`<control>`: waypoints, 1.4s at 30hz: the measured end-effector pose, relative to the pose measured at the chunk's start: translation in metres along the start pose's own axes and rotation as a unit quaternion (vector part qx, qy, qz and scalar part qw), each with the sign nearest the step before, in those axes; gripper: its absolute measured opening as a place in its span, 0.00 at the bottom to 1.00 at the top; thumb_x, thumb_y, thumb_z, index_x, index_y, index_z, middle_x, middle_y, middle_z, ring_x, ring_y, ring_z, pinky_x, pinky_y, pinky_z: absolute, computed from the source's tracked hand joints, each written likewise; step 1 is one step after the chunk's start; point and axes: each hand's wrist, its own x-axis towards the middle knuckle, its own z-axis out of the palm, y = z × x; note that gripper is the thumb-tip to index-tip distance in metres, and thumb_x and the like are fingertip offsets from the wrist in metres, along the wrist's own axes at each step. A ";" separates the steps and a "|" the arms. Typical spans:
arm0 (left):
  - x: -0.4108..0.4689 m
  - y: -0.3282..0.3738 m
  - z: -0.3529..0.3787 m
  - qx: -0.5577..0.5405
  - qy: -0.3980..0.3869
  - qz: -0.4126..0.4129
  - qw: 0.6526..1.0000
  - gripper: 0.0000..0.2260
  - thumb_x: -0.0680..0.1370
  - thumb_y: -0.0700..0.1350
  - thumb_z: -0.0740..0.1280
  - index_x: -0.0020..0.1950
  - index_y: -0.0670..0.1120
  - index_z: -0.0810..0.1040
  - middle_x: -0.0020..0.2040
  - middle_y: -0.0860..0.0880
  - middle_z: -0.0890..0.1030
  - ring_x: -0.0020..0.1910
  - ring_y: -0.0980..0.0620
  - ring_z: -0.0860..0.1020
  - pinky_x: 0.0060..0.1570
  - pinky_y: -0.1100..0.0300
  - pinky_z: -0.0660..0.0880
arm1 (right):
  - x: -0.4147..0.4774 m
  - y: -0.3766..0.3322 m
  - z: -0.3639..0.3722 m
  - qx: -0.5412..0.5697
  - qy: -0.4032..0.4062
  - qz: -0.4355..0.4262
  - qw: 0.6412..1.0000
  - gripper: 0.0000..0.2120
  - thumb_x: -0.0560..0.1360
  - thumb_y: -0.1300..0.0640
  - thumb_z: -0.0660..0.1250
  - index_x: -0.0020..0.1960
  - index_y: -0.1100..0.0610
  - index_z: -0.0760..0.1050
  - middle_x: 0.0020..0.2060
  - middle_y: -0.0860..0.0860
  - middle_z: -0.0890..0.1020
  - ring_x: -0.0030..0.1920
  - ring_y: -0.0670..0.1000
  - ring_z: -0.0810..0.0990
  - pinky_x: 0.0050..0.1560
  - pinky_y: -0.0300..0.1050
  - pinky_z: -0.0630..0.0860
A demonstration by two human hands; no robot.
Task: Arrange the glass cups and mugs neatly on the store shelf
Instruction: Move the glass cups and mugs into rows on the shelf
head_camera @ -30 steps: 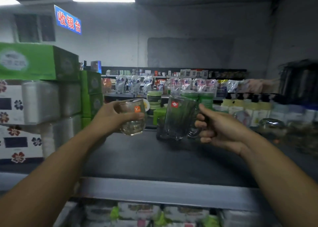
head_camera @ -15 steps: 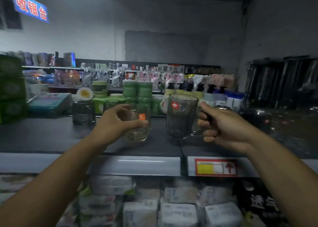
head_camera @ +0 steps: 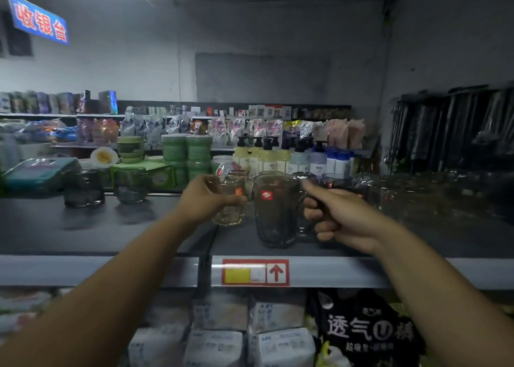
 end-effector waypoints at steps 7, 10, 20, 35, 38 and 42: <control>0.009 -0.011 0.025 -0.049 0.081 -0.023 0.995 0.39 0.58 0.51 0.87 0.59 0.47 0.68 0.54 0.46 0.81 0.53 0.47 0.82 0.55 0.48 0.81 | 0.013 0.015 0.001 -0.028 -0.018 -0.040 0.999 0.19 0.82 0.39 0.61 0.41 0.52 0.67 0.31 0.49 0.68 0.27 0.47 0.58 0.31 0.44 0.54; 0.018 -0.018 0.027 -0.051 0.074 -0.020 0.996 0.43 0.54 0.56 0.87 0.60 0.47 0.69 0.54 0.46 0.83 0.52 0.48 0.83 0.57 0.46 0.81 | 0.014 0.020 0.005 -0.087 0.011 -0.089 0.992 0.20 0.83 0.39 0.58 0.43 0.54 0.71 0.31 0.51 0.72 0.26 0.48 0.60 0.30 0.44 0.55; 0.020 -0.032 0.029 0.027 0.058 0.034 0.997 0.35 0.63 0.54 0.84 0.65 0.46 0.74 0.56 0.52 0.81 0.55 0.52 0.80 0.55 0.56 0.76 | 0.028 0.041 0.002 -0.129 0.107 -0.181 0.969 0.19 0.82 0.43 0.61 0.42 0.55 0.78 0.36 0.51 0.83 0.41 0.50 0.80 0.51 0.51 0.74; 0.021 -0.035 0.025 0.071 0.069 0.046 0.994 0.32 0.68 0.50 0.82 0.70 0.48 0.76 0.56 0.49 0.80 0.56 0.52 0.79 0.51 0.59 0.75 | 0.042 0.042 -0.017 0.190 0.015 -0.113 0.975 0.15 0.80 0.53 0.64 0.36 0.56 0.69 0.28 0.51 0.62 0.27 0.49 0.63 0.35 0.49 0.67; 0.023 -0.036 0.025 0.091 0.073 0.043 0.992 0.32 0.67 0.52 0.82 0.68 0.47 0.77 0.57 0.50 0.82 0.56 0.53 0.80 0.53 0.58 0.75 | 0.043 0.044 -0.017 0.174 0.024 -0.116 0.978 0.17 0.81 0.53 0.64 0.35 0.56 0.69 0.28 0.51 0.62 0.27 0.50 0.63 0.35 0.49 0.67; 0.022 -0.034 0.026 0.102 0.071 0.042 0.991 0.32 0.68 0.52 0.82 0.68 0.47 0.77 0.57 0.50 0.82 0.55 0.52 0.81 0.55 0.57 0.77 | 0.042 0.044 -0.017 0.164 0.029 -0.121 0.979 0.18 0.81 0.53 0.63 0.34 0.56 0.68 0.28 0.52 0.61 0.28 0.50 0.62 0.35 0.49 0.67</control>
